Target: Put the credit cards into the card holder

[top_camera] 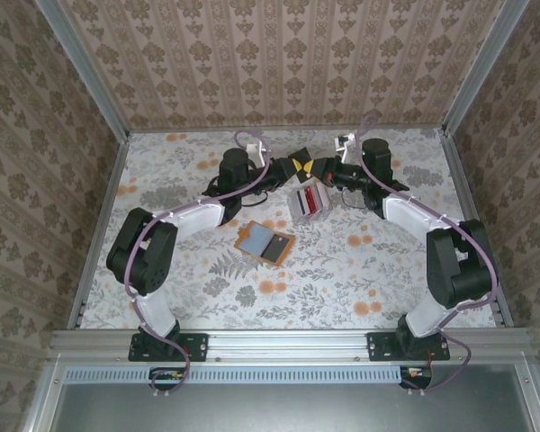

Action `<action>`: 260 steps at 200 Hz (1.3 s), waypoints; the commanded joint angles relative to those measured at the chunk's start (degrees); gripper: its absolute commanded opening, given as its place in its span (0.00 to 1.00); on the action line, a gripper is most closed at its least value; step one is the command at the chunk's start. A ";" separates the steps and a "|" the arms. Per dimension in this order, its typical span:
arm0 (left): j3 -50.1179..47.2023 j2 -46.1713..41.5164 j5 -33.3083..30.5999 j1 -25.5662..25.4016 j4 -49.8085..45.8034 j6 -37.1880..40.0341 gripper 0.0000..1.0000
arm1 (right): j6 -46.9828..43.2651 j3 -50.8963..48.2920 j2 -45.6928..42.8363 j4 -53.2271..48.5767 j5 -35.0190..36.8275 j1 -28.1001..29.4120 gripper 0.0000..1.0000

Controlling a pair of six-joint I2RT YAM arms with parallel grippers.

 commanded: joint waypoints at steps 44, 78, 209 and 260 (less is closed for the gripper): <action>-0.14 -4.61 6.16 1.86 -5.32 7.21 0.00 | -4.73 2.75 0.23 -9.78 -2.10 -2.52 0.41; 1.92 -4.97 12.72 3.31 -12.72 11.19 0.00 | -7.91 5.81 3.33 -14.13 -6.33 -3.77 0.43; 5.28 -3.51 17.48 4.47 -18.93 14.68 0.00 | -9.46 7.66 5.49 -14.26 -16.66 -0.89 0.07; 6.46 -4.12 10.06 7.00 -34.04 24.49 0.38 | -12.54 6.83 3.09 -19.84 -14.03 -0.69 0.00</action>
